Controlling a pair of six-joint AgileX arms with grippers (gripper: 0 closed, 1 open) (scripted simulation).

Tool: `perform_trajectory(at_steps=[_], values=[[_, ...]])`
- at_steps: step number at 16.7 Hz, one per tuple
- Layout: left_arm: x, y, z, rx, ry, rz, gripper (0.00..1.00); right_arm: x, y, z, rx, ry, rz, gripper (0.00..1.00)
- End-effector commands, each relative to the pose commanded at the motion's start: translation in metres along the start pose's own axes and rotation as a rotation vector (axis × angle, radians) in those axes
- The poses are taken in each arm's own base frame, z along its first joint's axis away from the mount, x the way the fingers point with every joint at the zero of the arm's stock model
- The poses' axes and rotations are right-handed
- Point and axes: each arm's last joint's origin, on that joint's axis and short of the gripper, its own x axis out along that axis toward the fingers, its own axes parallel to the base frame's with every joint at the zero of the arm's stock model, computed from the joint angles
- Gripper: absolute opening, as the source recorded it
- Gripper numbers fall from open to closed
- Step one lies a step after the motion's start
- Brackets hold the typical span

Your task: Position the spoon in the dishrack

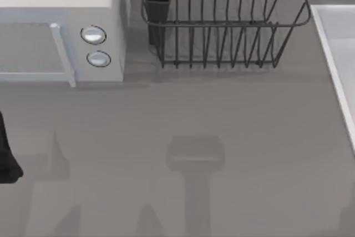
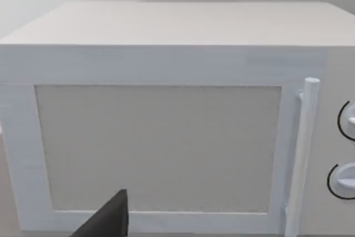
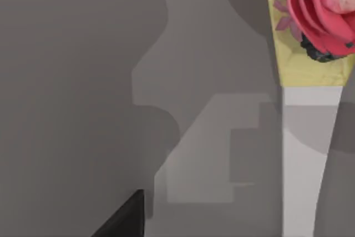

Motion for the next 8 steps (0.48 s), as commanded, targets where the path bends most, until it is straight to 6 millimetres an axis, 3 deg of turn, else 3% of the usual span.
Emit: perform_trajectory(at_steps=[1,4,8], values=[[0.0,0.0,0.0,0.0,0.0,0.0,1.0,-0.022,-0.001,0.001,0.011,-0.027,-0.001,0.0],[0.0,0.0,0.0,0.0,0.0,0.0,1.0,-0.029,-0.004,0.005,0.011,-0.027,0.0,0.0],[0.0,0.0,0.0,0.0,0.0,0.0,1.0,-0.072,-0.016,0.018,0.004,-0.027,0.0,0.0]])
